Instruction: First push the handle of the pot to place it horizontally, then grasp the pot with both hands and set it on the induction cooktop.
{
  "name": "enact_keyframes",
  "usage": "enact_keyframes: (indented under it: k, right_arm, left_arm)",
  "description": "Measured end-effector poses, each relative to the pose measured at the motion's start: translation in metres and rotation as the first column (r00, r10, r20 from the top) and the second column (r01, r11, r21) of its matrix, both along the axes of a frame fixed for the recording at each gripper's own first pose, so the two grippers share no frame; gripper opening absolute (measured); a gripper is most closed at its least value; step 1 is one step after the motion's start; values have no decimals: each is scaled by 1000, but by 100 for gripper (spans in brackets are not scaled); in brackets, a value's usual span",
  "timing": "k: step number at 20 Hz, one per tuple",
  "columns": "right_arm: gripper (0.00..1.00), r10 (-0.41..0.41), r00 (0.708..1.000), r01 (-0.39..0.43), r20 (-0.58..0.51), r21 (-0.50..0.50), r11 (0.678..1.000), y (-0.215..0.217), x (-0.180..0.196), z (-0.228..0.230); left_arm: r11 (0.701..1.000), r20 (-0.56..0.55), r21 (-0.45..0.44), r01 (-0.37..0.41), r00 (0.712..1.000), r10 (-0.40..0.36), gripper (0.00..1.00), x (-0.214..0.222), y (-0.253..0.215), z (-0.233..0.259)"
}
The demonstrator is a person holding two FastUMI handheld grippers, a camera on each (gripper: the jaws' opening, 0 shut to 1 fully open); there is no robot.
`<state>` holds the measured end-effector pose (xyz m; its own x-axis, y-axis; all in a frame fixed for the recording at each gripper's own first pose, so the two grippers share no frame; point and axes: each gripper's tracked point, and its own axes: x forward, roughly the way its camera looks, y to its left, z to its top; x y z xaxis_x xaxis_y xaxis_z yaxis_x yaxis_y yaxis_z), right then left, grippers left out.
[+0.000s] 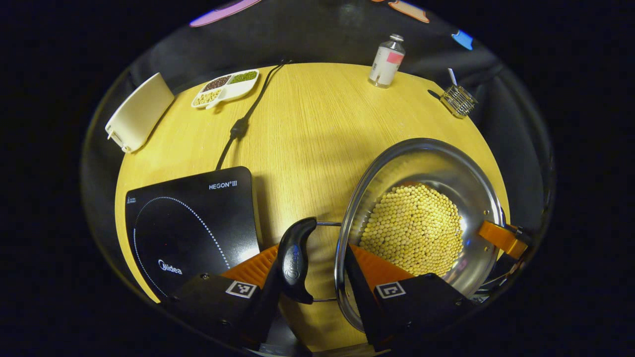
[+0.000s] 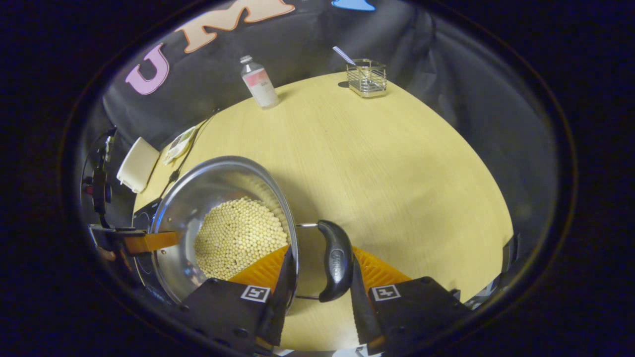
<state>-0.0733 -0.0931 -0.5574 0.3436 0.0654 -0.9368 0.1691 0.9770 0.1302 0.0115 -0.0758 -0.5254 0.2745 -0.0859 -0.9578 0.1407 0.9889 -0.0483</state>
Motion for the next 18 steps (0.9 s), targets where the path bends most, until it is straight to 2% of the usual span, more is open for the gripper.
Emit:
enact_keyframes:
  k: [1, 2, 3, 4, 6, 7, 8, 9, 18]
  right_arm:
    - [64, -5, 1000, 5, -5, 4, 1000, 1, -1, -2]
    - [48, -8, 1000, 8, -6, 6, 1000, 2, -3, 0]
    - [48, -8, 1000, 8, -2, 6, 1000, 3, -4, 2]
    - [53, -8, 1000, 8, 6, 6, 1000, 4, -3, 4]
    - [53, -9, 1000, 8, 23, 5, 1000, 6, -3, 10]
    - [48, -7, 1000, 7, 31, 4, 1000, 8, -2, 13]
    - [53, -7, 999, 7, 36, 4, 1000, 10, -1, 17]
    - [48, -8, 999, 8, 43, 6, 1000, 13, 1, 19]
    - [48, 33, 994, -35, 101, 24, 999, 66, 18, 43]
  left_arm:
    - [1000, 10, 0, 1, 1000, -1, 73, 0, 2, 2]
    - [1000, 13, -2, 3, 1000, -3, 72, 0, 2, 3]
    - [1000, 18, -5, 2, 1000, -2, 72, 0, 2, 4]
    - [1000, 21, -4, 3, 1000, -3, 73, -1, 4, 6]
    - [1000, 44, -5, 6, 999, -6, 71, 1, 7, 12]
    - [1000, 55, -2, 14, 998, -14, 71, 3, 8, 15]
    - [1000, 67, 0, 19, 998, -19, 71, 4, 10, 19]
    - [1000, 74, 2, 22, 997, -22, 71, 4, 13, 23]
    - [1000, 142, 13, -15, 990, 13, 72, 9, 64, 56]
